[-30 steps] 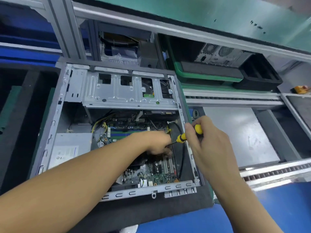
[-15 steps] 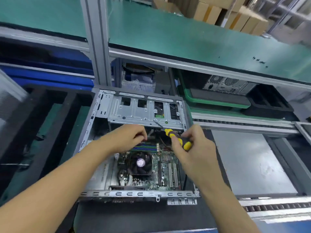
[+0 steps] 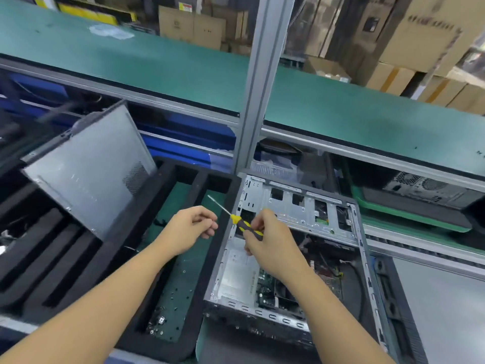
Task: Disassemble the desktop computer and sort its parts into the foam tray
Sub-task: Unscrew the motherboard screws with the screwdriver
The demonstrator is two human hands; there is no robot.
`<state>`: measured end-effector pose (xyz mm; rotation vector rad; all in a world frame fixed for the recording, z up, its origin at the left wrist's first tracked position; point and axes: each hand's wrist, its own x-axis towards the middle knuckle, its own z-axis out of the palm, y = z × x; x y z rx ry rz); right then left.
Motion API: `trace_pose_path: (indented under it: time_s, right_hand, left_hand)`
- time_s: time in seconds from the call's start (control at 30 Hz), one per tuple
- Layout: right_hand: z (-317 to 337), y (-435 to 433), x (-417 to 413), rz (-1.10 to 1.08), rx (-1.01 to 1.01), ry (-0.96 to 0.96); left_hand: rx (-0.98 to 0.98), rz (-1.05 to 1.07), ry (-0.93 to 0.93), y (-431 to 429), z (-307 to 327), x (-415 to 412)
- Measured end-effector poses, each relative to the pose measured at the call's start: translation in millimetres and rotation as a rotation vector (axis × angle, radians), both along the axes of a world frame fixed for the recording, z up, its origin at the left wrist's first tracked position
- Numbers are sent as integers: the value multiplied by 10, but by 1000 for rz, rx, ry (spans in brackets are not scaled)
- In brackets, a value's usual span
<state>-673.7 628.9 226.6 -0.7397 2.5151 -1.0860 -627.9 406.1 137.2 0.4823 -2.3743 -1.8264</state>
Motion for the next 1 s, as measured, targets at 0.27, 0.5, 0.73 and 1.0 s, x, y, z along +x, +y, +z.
trace_pose_path:
  time_s: [0.27,0.5,0.73,1.0]
  right_hand:
    - [-317,-956,170,205,168,24]
    - [-530,-1280,208,188,382,105]
    - [-721,-1271,184,146,493,183]
    - [-694,-1218,219,105,349,119]
  left_hand:
    - [-222,-245,-467,-471,-560,532]
    - [-254,-264,-644,-467,-980,561]
    - [-62,-231,-694,-473,-1080,460]
    - [100,-272,-711,-617,-1006,379]
